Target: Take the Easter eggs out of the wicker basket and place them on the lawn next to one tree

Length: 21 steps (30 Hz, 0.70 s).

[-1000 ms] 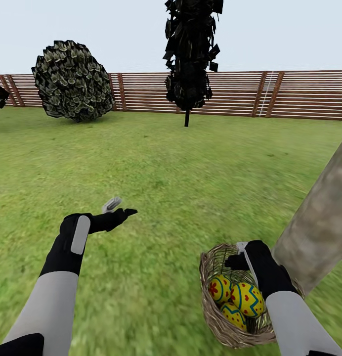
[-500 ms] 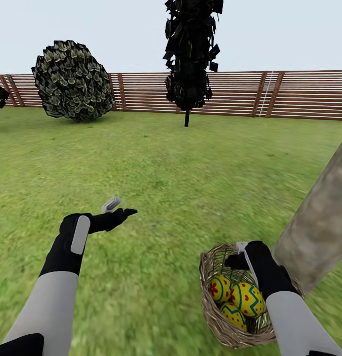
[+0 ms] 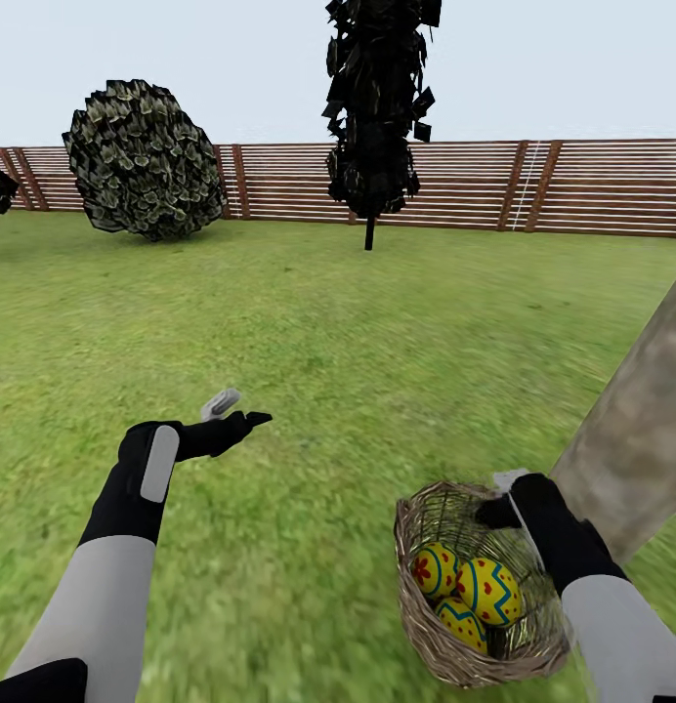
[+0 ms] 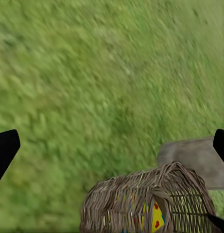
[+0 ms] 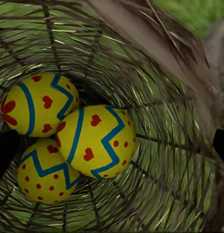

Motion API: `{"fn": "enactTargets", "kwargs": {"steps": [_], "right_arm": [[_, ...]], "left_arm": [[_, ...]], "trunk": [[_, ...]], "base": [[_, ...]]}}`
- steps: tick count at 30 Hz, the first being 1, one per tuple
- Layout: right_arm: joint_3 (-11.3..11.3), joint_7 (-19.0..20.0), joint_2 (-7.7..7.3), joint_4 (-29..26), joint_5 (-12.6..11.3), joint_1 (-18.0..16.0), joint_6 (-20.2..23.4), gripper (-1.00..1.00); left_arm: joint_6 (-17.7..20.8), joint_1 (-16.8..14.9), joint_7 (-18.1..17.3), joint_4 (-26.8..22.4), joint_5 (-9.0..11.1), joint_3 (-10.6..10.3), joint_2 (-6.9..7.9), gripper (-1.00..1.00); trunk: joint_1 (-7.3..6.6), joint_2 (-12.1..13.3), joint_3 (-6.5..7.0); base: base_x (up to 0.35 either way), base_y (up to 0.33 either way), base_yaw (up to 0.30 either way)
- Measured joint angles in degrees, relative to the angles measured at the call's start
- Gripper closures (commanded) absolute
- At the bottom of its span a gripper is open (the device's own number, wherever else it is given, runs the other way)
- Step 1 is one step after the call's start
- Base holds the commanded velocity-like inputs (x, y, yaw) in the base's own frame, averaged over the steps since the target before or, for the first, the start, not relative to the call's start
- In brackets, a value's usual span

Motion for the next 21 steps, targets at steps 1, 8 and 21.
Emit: {"fn": "enactTargets", "kwargs": {"steps": [1, 8, 21], "right_arm": [[4.6, 2.6, -2.13, 0.0, -0.1, 0.0, -0.6, -1.00], [21.2, 17.7, -8.57, -0.7, 2.4, 0.0, -7.4, -1.00], [28.7, 20.8, -8.47, -2.8, 8.7, 0.2, -12.6, -1.00]], "left_arm": [[0.0, 0.0, 0.0, 0.0, 0.0, 0.0, -0.01, -1.00], [0.1, 0.0, -0.1, -0.1, 0.0, 0.0, -0.09, -1.00], [0.1, 0.0, -0.1, 0.0, 0.0, 0.0, -0.15, -1.00]], "trunk": [[0.00, 0.0, 0.00], [0.00, 0.0, 0.00], [0.00, 0.0, 0.00]], "base": [[0.000, 0.000, 0.000], [0.000, 0.000, 0.000], [0.000, 0.000, 0.000]]}}
